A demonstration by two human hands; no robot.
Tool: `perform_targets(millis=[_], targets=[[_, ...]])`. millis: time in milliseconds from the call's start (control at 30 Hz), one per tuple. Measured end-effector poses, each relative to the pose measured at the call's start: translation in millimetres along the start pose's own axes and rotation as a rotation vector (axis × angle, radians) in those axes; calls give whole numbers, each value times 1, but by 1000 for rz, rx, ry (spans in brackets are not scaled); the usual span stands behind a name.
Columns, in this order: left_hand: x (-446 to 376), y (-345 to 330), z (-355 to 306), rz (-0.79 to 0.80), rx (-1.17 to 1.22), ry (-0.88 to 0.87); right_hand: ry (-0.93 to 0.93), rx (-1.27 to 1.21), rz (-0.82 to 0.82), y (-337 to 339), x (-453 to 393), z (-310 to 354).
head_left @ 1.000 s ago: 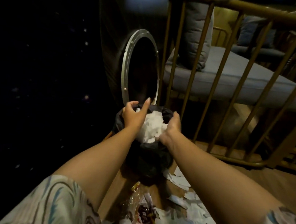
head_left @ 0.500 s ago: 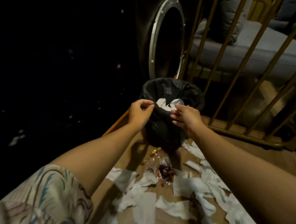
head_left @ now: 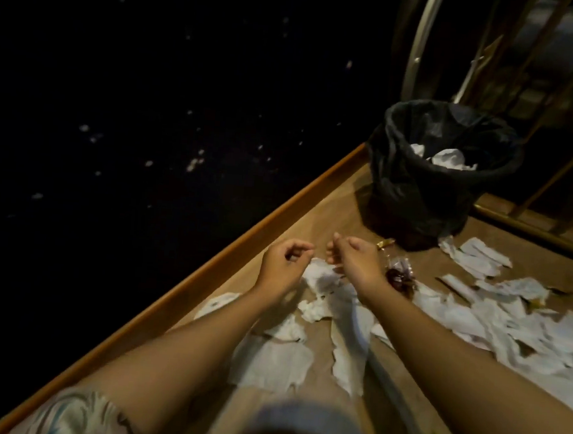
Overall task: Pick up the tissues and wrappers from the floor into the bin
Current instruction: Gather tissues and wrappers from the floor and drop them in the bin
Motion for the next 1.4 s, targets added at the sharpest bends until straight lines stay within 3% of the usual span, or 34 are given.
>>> perform_targets(millis=[167, 267, 367, 567, 667, 733, 867, 1033, 1200, 1400], targets=[[79, 33, 61, -111, -46, 180, -42, 161, 146, -44, 31, -51], [126, 46, 90, -157, -127, 239, 67, 432, 163, -65, 50, -84], [168, 65, 112, -371, -174, 293, 193, 752, 170, -78, 67, -107], [242, 119, 150, -576, -468, 349, 413, 1166, 348, -96, 96, -144], [272, 134, 162, -701, -615, 470, 390, 1276, 339, -102, 105, -165], [283, 141, 173, -724, -709, 548, 335, 1249, 307, -107, 108, -173], [291, 142, 201, -622, -785, 670, 254, 1115, 329, -119, 118, -194], [294, 124, 193, -680, -537, 567, 418, 1006, 365, -125, 144, -198], [285, 112, 186, -516, -572, 452, 463, 828, 418, -110, 149, -215], [264, 109, 171, -586, -396, 401, 313, 589, 310, -85, 135, -201]])
Point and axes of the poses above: each hand's wrist, its own x-axis away from the middle knuckle, its own y-axis out of the back of the hand, z = x × y, the point moved 6 cm from there along -x, towards the middle knuckle, and after that the axes turned 1 degree about -x, right-handed, at the moved point
